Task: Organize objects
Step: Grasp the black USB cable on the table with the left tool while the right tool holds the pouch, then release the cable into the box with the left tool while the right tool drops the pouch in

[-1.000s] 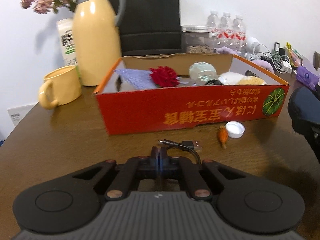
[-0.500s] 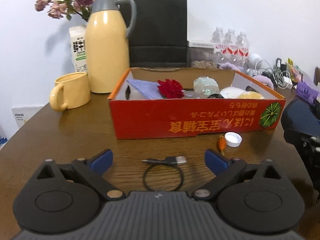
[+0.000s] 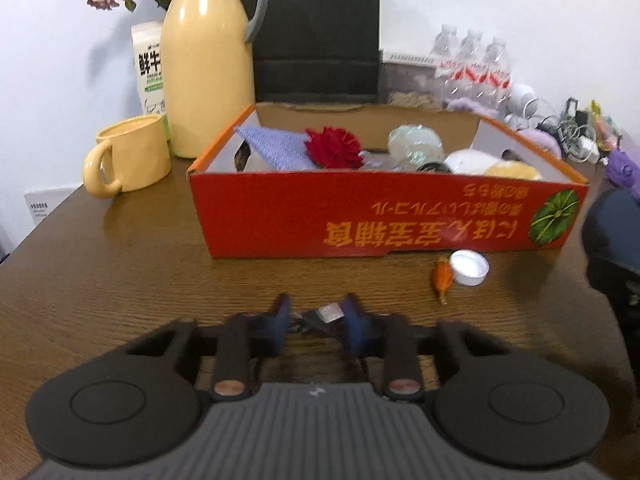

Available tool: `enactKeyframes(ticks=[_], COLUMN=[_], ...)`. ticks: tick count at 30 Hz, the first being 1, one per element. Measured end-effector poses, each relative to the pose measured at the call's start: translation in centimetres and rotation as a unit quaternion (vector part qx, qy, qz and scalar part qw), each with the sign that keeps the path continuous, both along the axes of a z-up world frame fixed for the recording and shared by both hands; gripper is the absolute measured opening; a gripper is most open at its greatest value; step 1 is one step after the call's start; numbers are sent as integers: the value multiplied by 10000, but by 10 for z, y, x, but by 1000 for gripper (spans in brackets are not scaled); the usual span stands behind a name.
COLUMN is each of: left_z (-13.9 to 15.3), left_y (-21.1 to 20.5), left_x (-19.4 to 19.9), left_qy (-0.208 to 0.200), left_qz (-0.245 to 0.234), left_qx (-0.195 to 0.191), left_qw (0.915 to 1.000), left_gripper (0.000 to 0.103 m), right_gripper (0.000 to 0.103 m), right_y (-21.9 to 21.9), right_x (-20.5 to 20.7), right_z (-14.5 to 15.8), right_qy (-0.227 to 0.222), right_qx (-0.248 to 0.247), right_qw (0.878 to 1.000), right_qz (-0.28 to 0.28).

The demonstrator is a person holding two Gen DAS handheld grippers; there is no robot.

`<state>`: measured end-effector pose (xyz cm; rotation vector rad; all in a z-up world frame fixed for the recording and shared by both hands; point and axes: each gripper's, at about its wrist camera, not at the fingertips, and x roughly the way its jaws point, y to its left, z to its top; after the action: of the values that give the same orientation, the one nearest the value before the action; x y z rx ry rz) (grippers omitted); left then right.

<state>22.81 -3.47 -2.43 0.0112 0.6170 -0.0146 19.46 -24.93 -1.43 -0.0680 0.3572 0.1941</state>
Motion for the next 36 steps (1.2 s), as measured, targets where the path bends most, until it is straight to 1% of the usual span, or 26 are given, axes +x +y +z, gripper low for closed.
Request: enactKeyframes(ticks=[7,14,20,29,36], left_z=[4,11,20,56,84], left_y=[0,5,3,-2,-1], left_x=[-11,-29,-39,-34,-12], left_qy=[-185,-493,-712,-1085,-1297], left_qz=[-101,-99,-128,-317,-327], left_qx=[-58,-197,-181,-182,-255], left_qw=[9998,9985,9972,9934,9907], left_gripper=[27,27,27,27,27], right_gripper=[68,68,67,66,65], right_y=[0,-1,0,12,26], right_x=[-1,-2,-6,1,28], right_z=[0,0,5,32,64], right_qy=[-5,-45,-152,-261,-422], right_qx=[6,8,49,225,337], right_qw=[10000,10000,9999,9989,9978], right_qz=[-13,-34,38,323,375])
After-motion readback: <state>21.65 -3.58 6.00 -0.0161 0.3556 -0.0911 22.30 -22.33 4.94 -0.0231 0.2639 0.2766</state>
